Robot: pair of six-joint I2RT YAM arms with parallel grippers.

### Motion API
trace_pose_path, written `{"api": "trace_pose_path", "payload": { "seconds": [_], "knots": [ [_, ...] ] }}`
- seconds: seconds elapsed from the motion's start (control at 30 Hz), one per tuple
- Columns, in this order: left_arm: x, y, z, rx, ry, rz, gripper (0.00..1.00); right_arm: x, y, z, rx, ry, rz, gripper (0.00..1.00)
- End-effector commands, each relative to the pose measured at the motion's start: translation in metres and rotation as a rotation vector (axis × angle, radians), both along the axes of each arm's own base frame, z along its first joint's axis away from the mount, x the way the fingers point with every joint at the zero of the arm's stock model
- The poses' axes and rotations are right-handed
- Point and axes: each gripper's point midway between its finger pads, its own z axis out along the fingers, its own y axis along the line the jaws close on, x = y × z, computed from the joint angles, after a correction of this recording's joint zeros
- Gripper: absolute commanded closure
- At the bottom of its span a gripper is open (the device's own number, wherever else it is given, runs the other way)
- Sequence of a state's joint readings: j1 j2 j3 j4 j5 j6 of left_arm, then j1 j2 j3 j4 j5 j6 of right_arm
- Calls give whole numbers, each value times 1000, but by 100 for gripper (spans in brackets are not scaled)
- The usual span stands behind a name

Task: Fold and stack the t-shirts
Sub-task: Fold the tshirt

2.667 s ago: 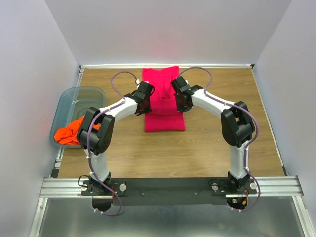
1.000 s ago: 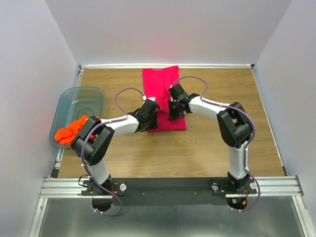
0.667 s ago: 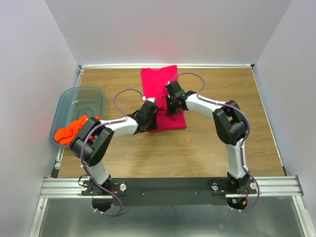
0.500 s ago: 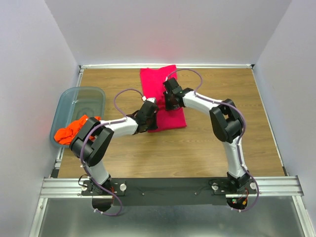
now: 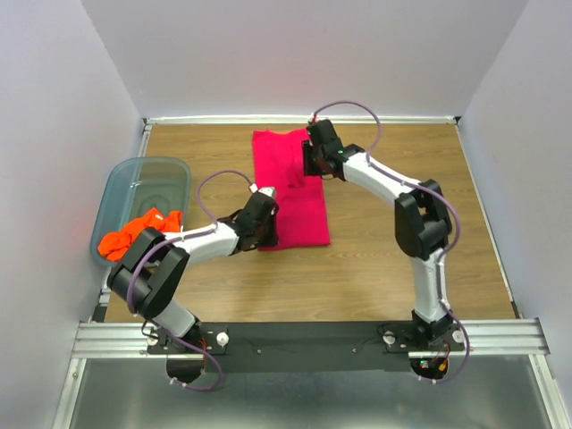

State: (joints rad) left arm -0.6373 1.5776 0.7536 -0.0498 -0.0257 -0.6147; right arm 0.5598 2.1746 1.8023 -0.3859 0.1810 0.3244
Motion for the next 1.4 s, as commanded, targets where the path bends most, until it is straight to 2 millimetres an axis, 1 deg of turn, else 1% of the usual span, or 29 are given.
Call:
{"api": "trace_pose_path", "payload": {
  "seconds": [0.0, 0.03, 0.07, 0.1, 0.17, 0.2, 0.23, 0.27, 0.33, 0.37, 0.4, 0.43, 0.47, 0.5, 0.53, 0.57, 0.6, 0.63, 0.67, 0.7, 0.73, 0.83, 0.87, 0.9, 1.0, 1.1, 1.2, 1.27, 1.37],
  "knots": [
    [-22, 22, -1, 75, 58, 18, 60, -47, 0, 23, 98, 65, 74, 51],
    [-19, 21, 9, 63, 49, 30, 52, -69, -5, 22, 128, 99, 87, 51],
    [-16, 21, 24, 36, 19, 44, 43, -77, -2, 23, 170, 106, 116, 51],
    [-14, 19, 33, 15, 2, 51, 39, -92, 4, 29, 231, 125, 172, 51],
    [-9, 15, 60, -69, -51, 64, 37, -122, 0, 32, 321, 153, 229, 51],
    [-7, 14, 68, -96, -71, 63, 37, -128, -5, 28, 326, 153, 223, 51],
    [-10, 14, 68, -115, -76, 58, 37, -144, 2, 31, 394, 192, 294, 51],
    [-10, 15, 78, -146, -103, 64, 37, -160, -2, 23, 420, 227, 311, 51],
    [-15, 16, 74, -210, -94, 45, 48, -178, 10, 29, 520, 246, 403, 51],
    [-18, 13, 75, -251, -86, 33, 51, -191, 9, 17, 542, 288, 412, 52],
    [-12, 15, 77, -285, -109, 45, 64, -197, 20, 27, 619, 284, 477, 53],
    [-17, 16, 67, -295, -89, 37, 69, -202, 22, 25, 647, 299, 494, 55],
    [-21, 13, 60, -314, -61, 16, 72, -205, 24, 26, 674, 307, 505, 57],
    [-19, 12, 58, -327, -61, 20, 84, -207, 27, 20, 707, 313, 510, 62],
    [-21, 11, 52, -329, -45, 17, 88, -212, 30, 19, 734, 330, 540, 64],
    [-25, 11, 40, -321, -10, 14, 89, -215, 31, 14, 746, 342, 550, 66],
    [-25, 9, 36, -334, -1, 17, 91, -216, 32, 2, 758, 362, 554, 69],
    [-31, 12, 25, -327, 28, 31, 95, -221, 32, -5, 777, 398, 565, 71],
    [-32, 17, 16, -324, 52, 55, 96, -224, 32, -15, 781, 421, 563, 73],
    [-33, 20, 11, -331, 65, 90, 99, -231, 28, -34, 788, 461, 554, 78],
    [-39, 26, 1, -320, 92, 116, 99, -235, 23, -44, 790, 479, 536, 80],
    [-42, 36, -9, -312, 122, 182, 100, -231, 2, -68, 825, 490, 453, 85],
    [-46, 38, -13, -315, 142, 198, 100, -239, -8, -88, 826, 539, 406, 85],
    [-49, 40, -16, -307, 154, 209, 100, -234, -19, -94, 835, 538, 371, 85],
    [-56, 45, -26, -290, 185, 224, 100, -239, -38, -117, 823, 573, 312, 85],
    [-64, 47, -35, -284, 221, 234, 100, -244, -49, -127, 813, 587, 264, 86],
    [-70, 42, -28, -324, 223, 197, 100, -248, -51, -123, 809, 578, 262, 85],
    [-64, 34, -1, -381, 149, 155, 100, -246, -50, -110, 812, 550, 276, 86],
    [-51, 25, 39, -449, 36, 111, 93, -239, -51, -101, 781, 523, 280, 85]
  ]
}}
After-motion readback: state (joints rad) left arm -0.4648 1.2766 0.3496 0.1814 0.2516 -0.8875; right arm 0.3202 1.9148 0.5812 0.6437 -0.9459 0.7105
